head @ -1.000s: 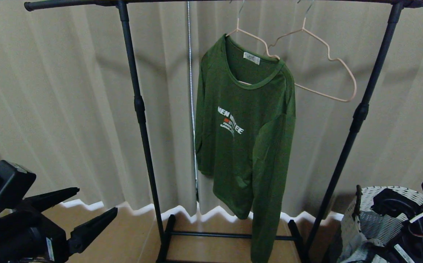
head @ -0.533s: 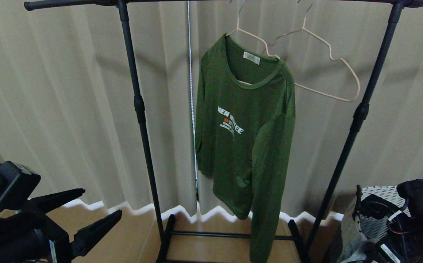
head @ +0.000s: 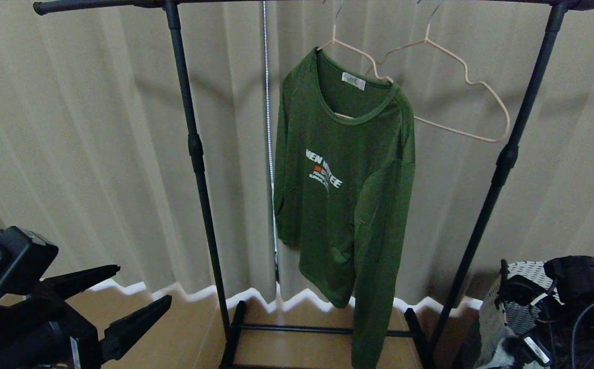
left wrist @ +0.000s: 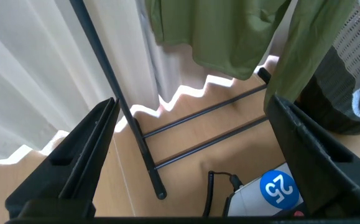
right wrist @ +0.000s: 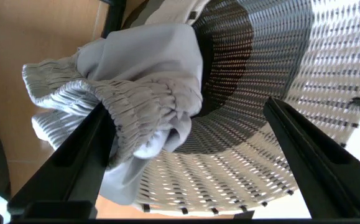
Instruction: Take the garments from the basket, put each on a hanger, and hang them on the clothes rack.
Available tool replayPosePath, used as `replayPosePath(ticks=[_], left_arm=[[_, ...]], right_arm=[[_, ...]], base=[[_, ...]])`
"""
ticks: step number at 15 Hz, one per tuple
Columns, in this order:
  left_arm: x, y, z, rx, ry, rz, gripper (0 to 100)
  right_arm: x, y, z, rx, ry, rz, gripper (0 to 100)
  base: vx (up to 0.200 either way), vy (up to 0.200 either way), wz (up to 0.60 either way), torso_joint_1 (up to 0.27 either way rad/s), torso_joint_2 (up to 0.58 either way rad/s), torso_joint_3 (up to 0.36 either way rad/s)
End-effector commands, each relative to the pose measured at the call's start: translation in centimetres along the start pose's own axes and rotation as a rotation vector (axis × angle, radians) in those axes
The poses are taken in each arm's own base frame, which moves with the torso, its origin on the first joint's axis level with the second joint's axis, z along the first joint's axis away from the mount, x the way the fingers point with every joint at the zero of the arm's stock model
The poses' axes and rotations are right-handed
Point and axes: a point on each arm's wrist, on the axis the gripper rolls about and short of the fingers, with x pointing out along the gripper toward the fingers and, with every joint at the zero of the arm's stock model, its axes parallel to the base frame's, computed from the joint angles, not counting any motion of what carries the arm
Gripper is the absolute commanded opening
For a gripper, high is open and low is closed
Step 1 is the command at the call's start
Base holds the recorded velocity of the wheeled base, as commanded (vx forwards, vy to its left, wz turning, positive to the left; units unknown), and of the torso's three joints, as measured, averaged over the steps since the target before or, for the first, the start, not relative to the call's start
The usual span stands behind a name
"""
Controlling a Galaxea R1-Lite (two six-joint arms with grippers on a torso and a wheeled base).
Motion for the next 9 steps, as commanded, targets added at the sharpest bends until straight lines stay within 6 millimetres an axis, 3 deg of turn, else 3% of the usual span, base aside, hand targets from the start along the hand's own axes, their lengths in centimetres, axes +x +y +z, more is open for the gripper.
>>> replayPosePath(ticks=[1, 2, 9], left_arm=[[0.0, 0.0, 0.0, 0.0, -0.001, 0.0, 100], [0.0, 0.0, 0.0, 0.0, -0.001, 0.0, 100], [-0.1, 0.0, -0.2, 0.003, 0.001, 0.003, 100]], right_arm=[[0.4, 0.1, 0.0, -0.002, 0.011, 0.006, 100], [0.4, 0.1, 0.0, -0.002, 0.011, 0.006, 0], [-1.0, -0.1, -0.5, 0.024, -0.025, 0.001, 0]], base=[[0.0, 0.0, 0.0, 0.0, 0.0, 0.0], [0.0, 0.0, 0.0, 0.0, 0.0, 0.0], [0.0, 0.0, 0.0, 0.0, 0.0, 0.0]])
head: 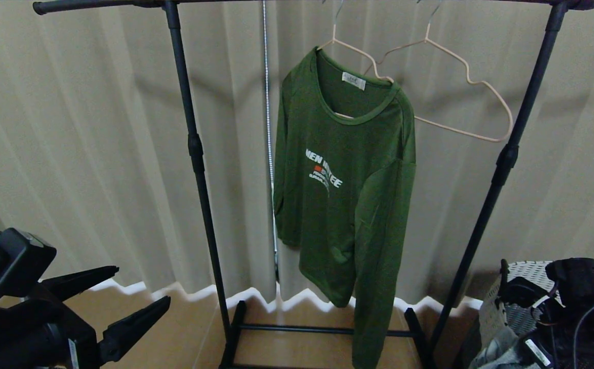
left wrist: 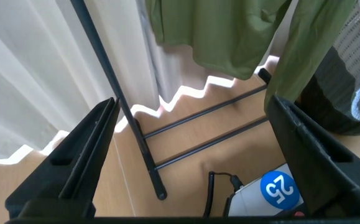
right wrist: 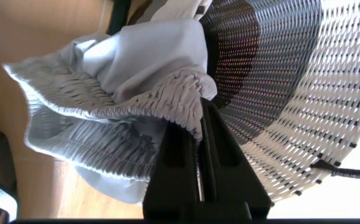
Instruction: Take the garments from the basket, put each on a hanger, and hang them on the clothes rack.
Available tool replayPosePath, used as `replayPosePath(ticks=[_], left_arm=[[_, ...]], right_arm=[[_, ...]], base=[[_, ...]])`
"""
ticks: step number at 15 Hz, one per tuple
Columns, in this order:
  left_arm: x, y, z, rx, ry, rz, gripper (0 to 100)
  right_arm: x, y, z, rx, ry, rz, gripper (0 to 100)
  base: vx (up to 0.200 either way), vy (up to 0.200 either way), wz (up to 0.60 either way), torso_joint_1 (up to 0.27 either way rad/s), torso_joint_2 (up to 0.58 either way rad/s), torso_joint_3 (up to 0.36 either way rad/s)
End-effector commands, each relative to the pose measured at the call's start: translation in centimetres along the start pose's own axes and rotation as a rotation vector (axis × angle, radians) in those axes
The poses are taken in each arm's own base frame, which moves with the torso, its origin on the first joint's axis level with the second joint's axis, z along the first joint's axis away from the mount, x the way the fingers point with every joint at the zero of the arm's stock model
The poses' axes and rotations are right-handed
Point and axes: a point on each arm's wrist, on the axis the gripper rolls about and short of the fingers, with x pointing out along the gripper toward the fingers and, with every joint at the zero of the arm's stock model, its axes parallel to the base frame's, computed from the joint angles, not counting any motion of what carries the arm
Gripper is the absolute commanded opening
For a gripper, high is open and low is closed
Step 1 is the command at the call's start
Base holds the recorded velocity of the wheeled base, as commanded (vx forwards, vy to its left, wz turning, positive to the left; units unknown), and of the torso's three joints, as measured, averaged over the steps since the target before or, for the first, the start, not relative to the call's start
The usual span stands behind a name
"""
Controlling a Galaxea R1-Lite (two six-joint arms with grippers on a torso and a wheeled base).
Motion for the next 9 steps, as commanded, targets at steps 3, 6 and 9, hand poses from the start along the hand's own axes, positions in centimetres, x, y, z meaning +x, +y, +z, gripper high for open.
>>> replayPosePath(ticks=[3, 6, 9], left_arm=[[0.0, 0.1, -0.2, -0.006, 0.008, 0.012, 100], [-0.1, 0.4, -0.4, -0.006, 0.013, 0.032, 100], [-0.1, 0.4, -0.5, -0.005, 0.017, 0.031, 100]], right_arm=[[-4.5, -0.9, -0.2, 0.044, -0.161, -0.059, 0], [-9.7, -2.6, 0.7, 0.113, -0.41, -0.14, 0], [-12.5, -3.6, 1.5, 0.149, -0.552, -0.17, 0]], base=[[0.0, 0.0, 0.0, 0.0, 0.0, 0.0], [0.0, 0.0, 0.0, 0.0, 0.0, 0.0], [0.0, 0.0, 0.0, 0.0, 0.0, 0.0]])
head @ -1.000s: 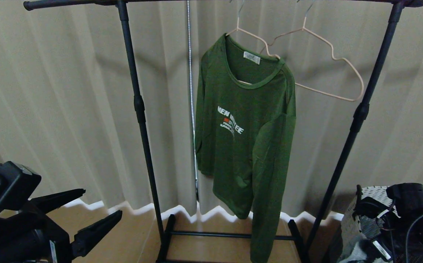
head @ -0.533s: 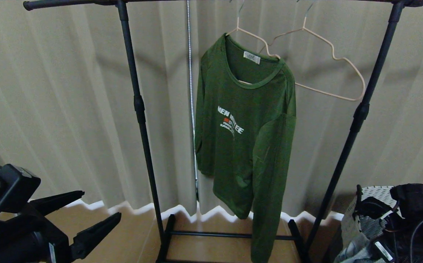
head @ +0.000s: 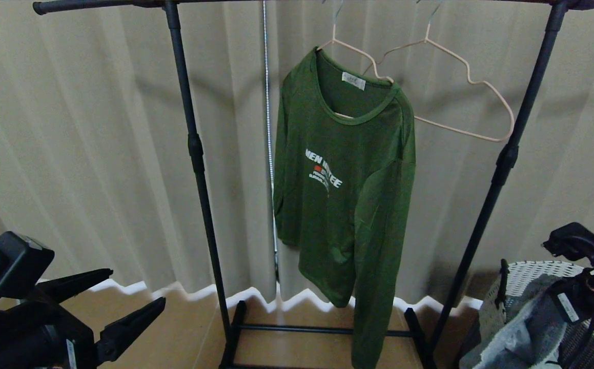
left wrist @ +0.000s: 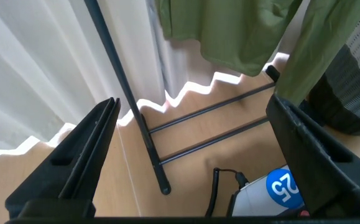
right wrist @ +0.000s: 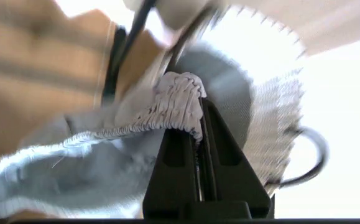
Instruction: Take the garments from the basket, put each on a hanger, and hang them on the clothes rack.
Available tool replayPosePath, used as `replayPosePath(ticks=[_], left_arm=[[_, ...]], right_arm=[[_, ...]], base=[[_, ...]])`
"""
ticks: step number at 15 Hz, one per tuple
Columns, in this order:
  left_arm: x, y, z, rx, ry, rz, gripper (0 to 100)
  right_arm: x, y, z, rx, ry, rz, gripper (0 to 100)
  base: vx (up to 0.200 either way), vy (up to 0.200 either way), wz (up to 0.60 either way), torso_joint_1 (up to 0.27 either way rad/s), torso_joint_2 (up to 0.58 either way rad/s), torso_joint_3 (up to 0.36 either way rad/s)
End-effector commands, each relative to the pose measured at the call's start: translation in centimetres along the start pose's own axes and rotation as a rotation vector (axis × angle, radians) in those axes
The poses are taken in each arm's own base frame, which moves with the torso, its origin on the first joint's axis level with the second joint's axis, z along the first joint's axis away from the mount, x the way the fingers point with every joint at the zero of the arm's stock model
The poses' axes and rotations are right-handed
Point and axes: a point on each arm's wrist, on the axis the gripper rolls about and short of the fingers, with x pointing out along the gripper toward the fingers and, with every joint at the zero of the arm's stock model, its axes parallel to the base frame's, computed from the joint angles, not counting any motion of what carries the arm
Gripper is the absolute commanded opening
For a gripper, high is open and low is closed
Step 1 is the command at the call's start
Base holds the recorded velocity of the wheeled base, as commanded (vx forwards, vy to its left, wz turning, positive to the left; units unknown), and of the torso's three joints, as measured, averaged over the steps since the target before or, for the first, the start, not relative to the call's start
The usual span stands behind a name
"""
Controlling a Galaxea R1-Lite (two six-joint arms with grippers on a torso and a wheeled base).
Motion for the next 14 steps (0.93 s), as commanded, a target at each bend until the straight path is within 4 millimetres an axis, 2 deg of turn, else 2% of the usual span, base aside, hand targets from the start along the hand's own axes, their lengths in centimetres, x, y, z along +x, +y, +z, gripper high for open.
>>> replayPosePath(ticks=[1, 4, 10, 14], left_arm=[[0.0, 0.0, -0.1, -0.002, 0.003, 0.0, 100], [-0.5, 0.0, 0.0, -0.004, -0.018, 0.005, 100], [-0.8, -0.1, -0.2, 0.005, -0.024, 0.006, 100], [-0.7, -0.1, -0.7, 0.016, -0.002, 0.002, 100]], right_arm=[[-2.9, -1.2, 1.8, 0.028, -0.15, -0.06, 0], [-4.1, -1.3, 2.1, 0.029, -0.199, -0.075, 0], [-4.1, -1.4, 2.6, 0.025, -0.211, -0.078, 0], [-3.8, -1.3, 2.9, 0.018, -0.209, -0.067, 0]], base=[[0.0, 0.0, 0.0, 0.0, 0.0, 0.0], [0.0, 0.0, 0.0, 0.0, 0.0, 0.0], [-0.2, 0.0, 0.0, 0.003, 0.0, 0.003], [0.0, 0.0, 0.0, 0.0, 0.0, 0.0]])
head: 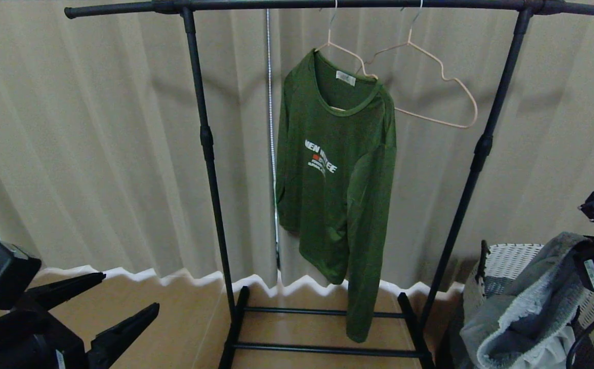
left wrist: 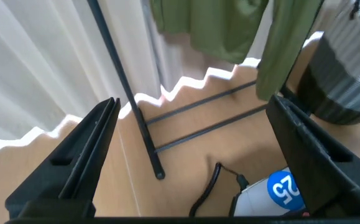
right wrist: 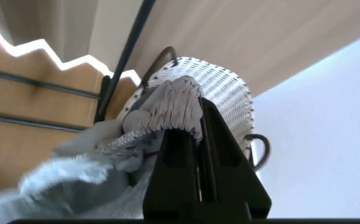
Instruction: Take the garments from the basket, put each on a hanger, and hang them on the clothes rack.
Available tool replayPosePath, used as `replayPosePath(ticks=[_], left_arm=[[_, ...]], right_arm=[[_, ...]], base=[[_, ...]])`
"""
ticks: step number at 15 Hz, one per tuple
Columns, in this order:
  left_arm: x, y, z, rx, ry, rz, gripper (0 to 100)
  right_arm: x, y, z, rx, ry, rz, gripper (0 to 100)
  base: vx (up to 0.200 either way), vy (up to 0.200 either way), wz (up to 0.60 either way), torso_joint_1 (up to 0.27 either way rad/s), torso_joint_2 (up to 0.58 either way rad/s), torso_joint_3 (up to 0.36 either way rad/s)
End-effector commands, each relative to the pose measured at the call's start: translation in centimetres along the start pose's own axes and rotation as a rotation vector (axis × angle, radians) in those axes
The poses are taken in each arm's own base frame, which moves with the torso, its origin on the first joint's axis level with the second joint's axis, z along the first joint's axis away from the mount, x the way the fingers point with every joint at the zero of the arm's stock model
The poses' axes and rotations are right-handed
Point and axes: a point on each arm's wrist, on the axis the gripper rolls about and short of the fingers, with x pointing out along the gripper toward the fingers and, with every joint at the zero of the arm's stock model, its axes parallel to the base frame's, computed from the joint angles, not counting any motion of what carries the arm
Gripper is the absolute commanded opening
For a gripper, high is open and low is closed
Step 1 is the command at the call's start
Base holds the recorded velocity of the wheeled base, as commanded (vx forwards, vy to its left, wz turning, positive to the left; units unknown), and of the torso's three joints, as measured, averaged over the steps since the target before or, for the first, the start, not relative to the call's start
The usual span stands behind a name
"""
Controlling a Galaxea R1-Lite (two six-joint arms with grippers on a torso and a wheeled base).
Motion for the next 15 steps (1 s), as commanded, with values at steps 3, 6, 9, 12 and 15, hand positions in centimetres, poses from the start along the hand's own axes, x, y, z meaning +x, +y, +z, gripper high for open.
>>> replayPosePath(ticks=[3, 6, 9, 12, 15], left_arm=[[0.0, -0.1, -0.5, 0.078, 0.017, -0.007, 100], [1.5, 0.3, 1.7, 0.098, -0.008, -0.011, 100], [4.5, 0.9, 3.6, 0.174, 0.016, -0.015, 100], [7.8, -2.7, 5.7, 0.212, 0.002, -0.201, 100], [10.4, -7.7, 5.7, 0.113, 0.071, -0.381, 100]], right_arm=[[0.5, 2.1, 0.9, -0.047, -0.027, 0.096, 0], [0.1, 4.8, 2.9, -0.098, -0.109, 0.213, 0], [-1.0, 7.4, 5.6, -0.073, -0.21, 0.326, 0], [-2.8, 9.0, 9.1, 0.005, -0.33, 0.42, 0], [-3.8, 9.3, 10.6, 0.091, -0.379, 0.466, 0]], base=[[0.0, 0.0, 0.0, 0.0, 0.0, 0.0], [0.0, 0.0, 0.0, 0.0, 0.0, 0.0], [0.0, 0.0, 0.0, 0.0, 0.0, 0.0], [0.0, 0.0, 0.0, 0.0, 0.0, 0.0], [0.0, 0.0, 0.0, 0.0, 0.0, 0.0]])
